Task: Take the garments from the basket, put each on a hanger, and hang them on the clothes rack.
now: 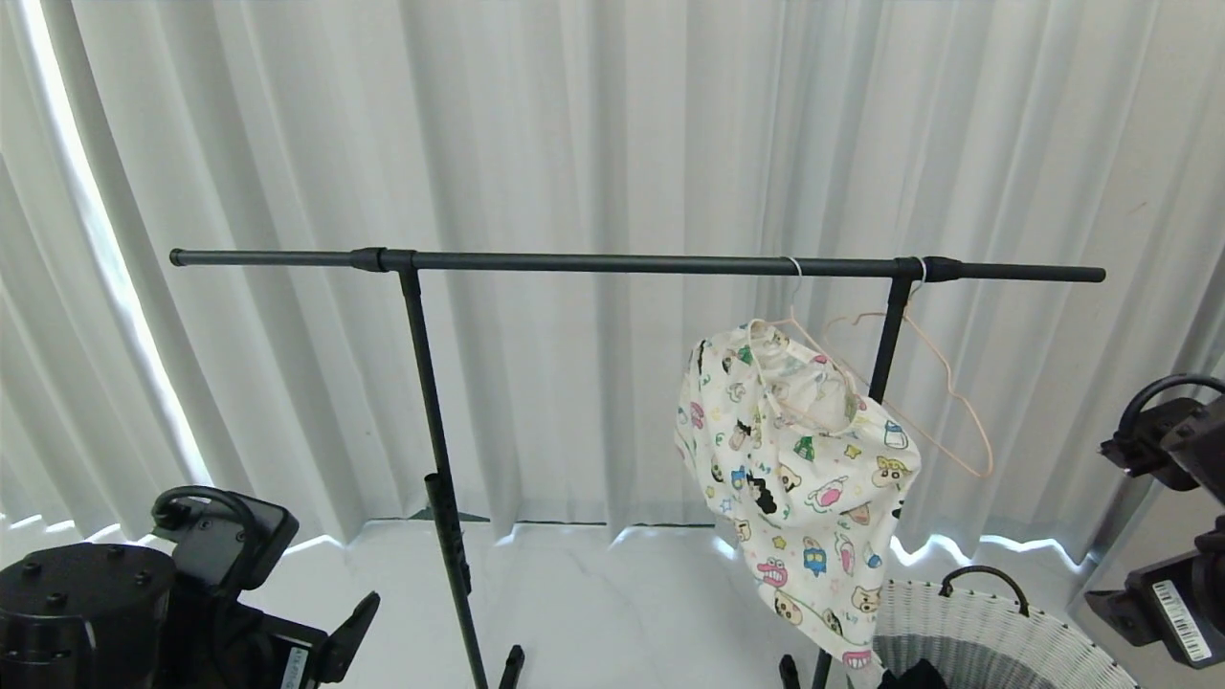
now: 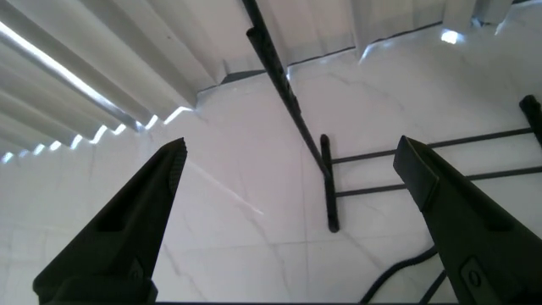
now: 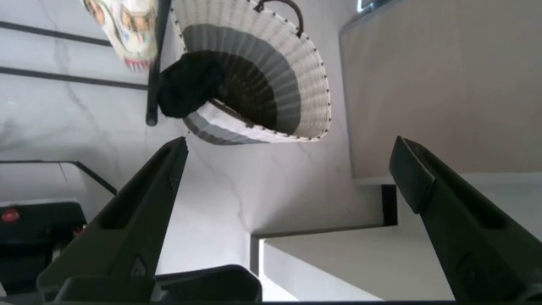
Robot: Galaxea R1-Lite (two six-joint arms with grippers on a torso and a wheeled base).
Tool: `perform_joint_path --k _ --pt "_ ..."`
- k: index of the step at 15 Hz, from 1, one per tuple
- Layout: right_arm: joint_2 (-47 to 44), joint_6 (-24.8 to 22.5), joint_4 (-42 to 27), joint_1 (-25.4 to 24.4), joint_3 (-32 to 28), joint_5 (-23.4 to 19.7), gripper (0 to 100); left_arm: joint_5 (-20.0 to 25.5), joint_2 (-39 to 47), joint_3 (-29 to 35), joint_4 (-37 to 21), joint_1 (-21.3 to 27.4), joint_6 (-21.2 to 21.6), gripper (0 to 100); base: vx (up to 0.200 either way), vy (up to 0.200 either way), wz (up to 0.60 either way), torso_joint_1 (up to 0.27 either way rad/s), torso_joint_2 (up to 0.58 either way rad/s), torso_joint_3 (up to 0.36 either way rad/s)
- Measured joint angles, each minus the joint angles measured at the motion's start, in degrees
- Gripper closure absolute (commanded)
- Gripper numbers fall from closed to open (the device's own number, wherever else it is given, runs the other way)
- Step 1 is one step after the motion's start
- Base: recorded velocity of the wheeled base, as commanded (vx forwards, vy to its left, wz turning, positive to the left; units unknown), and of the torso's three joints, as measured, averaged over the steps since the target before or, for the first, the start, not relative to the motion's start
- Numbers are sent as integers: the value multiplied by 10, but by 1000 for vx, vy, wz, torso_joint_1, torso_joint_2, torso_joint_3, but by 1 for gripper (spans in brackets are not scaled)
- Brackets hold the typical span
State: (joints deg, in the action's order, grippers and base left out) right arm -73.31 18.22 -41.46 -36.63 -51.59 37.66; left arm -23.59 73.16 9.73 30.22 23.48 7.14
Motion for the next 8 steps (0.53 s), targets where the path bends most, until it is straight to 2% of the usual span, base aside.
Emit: perform_joint_path --k 2,4,8 --pt "4 -2 0 0 1 0 0 0 3 0 0 -16 -30 0 0 0 0 -239 525 293" --pt "11 -8 -1 0 3 2 0 -3 5 -4 0 -33 -37 0 0 0 0 -232 517 293" --pt "18 -10 -1 0 4 5 0 -51 2 -23 0 -60 -39 0 0 0 0 -222 509 287"
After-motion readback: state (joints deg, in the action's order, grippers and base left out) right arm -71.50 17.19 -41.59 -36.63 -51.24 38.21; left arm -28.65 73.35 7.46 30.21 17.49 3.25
